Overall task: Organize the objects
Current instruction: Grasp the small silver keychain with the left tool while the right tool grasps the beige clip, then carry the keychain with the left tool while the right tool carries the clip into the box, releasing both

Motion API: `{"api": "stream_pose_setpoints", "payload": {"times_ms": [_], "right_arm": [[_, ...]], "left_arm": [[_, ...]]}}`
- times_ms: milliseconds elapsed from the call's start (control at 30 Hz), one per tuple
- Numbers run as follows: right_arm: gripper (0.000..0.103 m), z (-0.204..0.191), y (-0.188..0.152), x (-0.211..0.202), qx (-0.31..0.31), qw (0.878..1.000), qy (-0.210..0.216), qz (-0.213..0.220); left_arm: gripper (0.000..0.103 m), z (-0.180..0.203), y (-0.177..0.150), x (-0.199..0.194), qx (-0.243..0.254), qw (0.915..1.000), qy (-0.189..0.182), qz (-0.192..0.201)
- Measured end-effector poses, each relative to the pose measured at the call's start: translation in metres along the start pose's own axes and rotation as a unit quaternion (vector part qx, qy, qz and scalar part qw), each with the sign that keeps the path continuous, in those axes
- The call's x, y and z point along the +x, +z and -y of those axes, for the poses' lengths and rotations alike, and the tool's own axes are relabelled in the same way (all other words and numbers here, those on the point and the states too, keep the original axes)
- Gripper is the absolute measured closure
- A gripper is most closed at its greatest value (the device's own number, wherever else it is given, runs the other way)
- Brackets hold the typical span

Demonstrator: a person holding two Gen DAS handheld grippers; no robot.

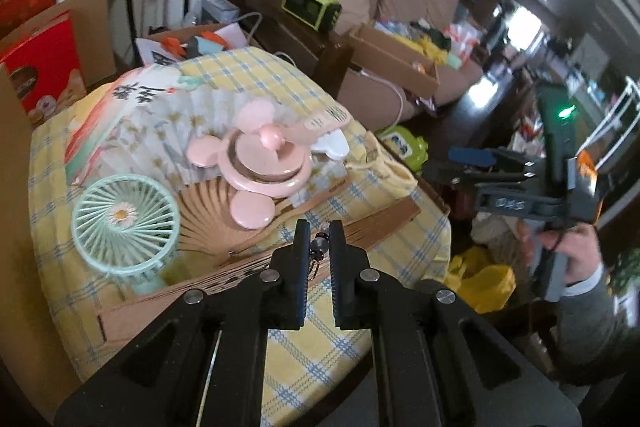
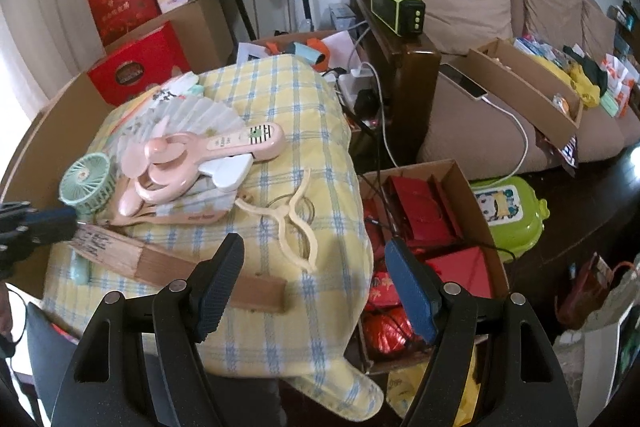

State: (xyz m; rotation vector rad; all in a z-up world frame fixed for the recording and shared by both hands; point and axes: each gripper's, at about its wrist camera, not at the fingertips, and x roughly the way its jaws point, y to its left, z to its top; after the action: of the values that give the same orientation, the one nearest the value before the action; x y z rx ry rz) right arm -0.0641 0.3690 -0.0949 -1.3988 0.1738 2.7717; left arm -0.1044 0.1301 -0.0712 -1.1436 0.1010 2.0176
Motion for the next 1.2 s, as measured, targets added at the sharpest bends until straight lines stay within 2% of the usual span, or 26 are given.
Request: {"api": "stream_pose_setpoints", "payload": {"times_ms": [67,167,367,533,633,667,900,1200], "right_arm": [[0.031,-0.002,0.002,0.012,-0.012,1.0,-0.002,-0.008],[0.044,-0.006,0.005,0.027,-0.028,0.999,0.0,-0.02],[0.051,-0.015,0.006,0.046,-0.059,0.998,0.001,-0.03],[0.052,-0.021,0.006,0.053,-0.075,0.996,0.014,-0.037],[0.056,-0.021,0.006,0.052,-0.078,0.996,0.017,-0.031],[0.061,-0.021,0.006,0.051,-0.079,0.996,0.015,-0.03],[0.062,-0.017,0.006,0.042,-0.069,0.997,0.025,-0.016],[0.062,-0.03,0.019,-0.004,-0.068,0.997,0.04,0.016]], "left_arm": [[0.094,-0.003,0.001,-0.007,-0.013,0.9999,0.003,0.006],[0.094,-0.01,0.001,-0.016,-0.035,0.9993,0.004,0.01],[0.094,-0.02,-0.001,-0.025,-0.065,0.9978,0.003,0.012],[0.094,-0.021,-0.003,-0.032,-0.069,0.9974,0.006,0.018],[0.094,-0.02,-0.005,-0.035,-0.069,0.9974,0.008,0.02],[0.094,-0.02,-0.005,-0.035,-0.069,0.9974,0.007,0.02],[0.094,-0.018,-0.004,-0.042,-0.069,0.9972,0.017,0.022],[0.094,-0.021,-0.003,-0.067,-0.079,0.9957,0.025,0.041]]}}
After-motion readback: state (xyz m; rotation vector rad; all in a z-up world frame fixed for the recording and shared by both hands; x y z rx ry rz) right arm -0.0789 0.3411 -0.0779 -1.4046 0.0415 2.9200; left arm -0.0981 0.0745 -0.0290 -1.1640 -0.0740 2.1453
